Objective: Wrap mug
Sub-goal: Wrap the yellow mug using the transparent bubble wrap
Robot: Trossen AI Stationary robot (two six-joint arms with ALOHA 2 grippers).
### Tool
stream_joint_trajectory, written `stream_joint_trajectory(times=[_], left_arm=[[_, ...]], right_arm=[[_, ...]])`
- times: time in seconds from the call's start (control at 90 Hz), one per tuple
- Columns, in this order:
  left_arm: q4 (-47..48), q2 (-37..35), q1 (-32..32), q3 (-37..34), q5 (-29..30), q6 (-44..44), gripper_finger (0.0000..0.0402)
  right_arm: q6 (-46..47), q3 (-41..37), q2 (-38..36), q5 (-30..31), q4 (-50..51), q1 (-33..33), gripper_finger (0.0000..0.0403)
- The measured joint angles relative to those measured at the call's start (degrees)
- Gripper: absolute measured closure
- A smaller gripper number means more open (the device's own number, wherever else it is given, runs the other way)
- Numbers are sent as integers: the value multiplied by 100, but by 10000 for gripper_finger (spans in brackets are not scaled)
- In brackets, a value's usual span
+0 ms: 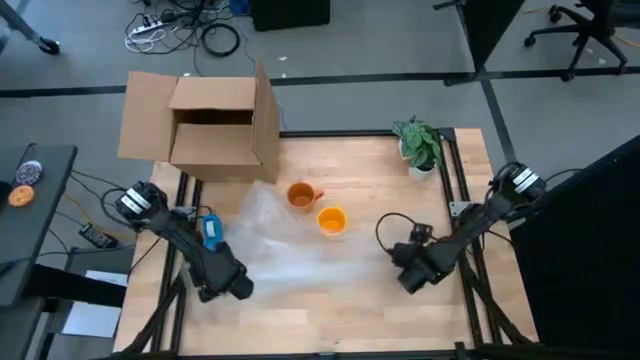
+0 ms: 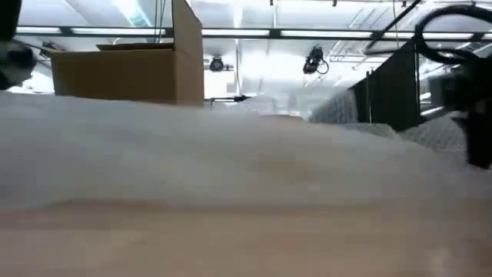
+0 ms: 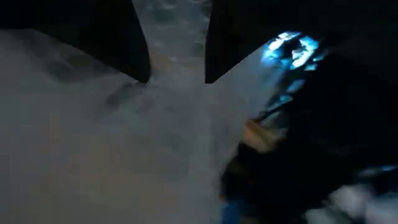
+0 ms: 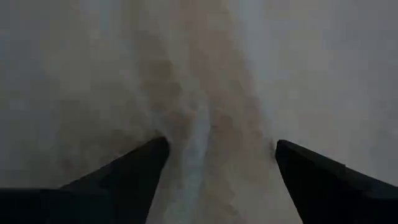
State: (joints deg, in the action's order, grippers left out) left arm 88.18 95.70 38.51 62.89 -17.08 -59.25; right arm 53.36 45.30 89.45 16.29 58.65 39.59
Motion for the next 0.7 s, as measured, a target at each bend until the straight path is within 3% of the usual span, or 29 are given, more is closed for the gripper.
stream_joint_trajectory(times=[0.1, 0.311, 0.367, 0.444, 0.533, 0.7], left_arm=[[-530, -173, -9, 618, 291, -125, 264], [-816, -168, -16, 2384, 808, -283, 264], [-862, -171, 10, 2855, 1212, -260, 264], [-1094, -171, 91, 3373, 2275, 26, 264], [-1959, -184, 156, 3484, 3231, 609, 264], [-3917, -7, 174, 3169, 3273, 1903, 264]], right_arm=[[202, 174, -353, 75, 529, 70, 110], [339, 244, -935, 456, 77, 192, 110], [335, 238, -1021, 583, -81, 231, 110], [233, 238, -1087, 1003, -397, 299, 110], [-14, 115, -1047, 1400, -1149, 364, 110], [-661, -178, -676, 1221, -2662, 346, 110]])
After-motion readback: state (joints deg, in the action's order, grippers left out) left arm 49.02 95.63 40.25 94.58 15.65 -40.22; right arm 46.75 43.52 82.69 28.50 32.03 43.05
